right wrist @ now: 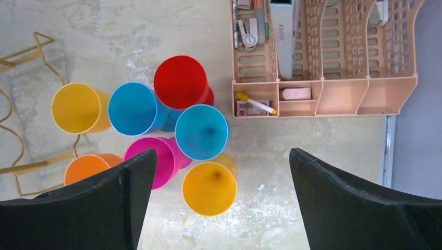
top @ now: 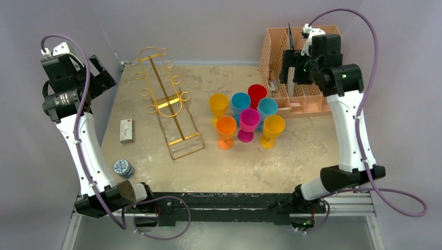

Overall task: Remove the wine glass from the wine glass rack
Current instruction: Reset both arms

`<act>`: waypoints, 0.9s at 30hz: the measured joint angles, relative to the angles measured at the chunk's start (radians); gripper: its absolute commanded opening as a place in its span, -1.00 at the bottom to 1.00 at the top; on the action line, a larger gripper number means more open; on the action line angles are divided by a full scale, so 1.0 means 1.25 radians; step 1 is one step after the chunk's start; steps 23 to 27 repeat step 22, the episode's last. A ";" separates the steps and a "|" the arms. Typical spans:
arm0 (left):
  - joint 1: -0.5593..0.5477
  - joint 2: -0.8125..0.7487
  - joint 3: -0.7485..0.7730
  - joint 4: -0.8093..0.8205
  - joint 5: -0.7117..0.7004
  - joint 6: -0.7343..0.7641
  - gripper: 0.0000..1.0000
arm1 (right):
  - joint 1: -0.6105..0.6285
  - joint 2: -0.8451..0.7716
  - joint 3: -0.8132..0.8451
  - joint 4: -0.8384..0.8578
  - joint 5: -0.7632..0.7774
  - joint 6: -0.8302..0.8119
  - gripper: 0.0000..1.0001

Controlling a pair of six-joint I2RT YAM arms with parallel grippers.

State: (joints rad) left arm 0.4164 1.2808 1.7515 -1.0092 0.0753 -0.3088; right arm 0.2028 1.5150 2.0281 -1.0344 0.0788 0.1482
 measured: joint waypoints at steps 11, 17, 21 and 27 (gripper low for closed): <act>0.000 -0.042 -0.028 0.023 -0.030 -0.011 1.00 | 0.000 -0.127 -0.187 0.068 -0.040 0.053 0.98; 0.000 -0.035 -0.049 0.023 -0.011 -0.015 1.00 | 0.000 -0.116 -0.201 0.110 -0.074 0.073 0.98; 0.000 -0.031 -0.049 0.023 0.000 -0.017 1.00 | 0.000 -0.113 -0.201 0.126 -0.082 0.076 0.98; 0.000 -0.029 -0.049 0.023 0.000 -0.017 1.00 | 0.000 -0.113 -0.201 0.127 -0.083 0.076 0.98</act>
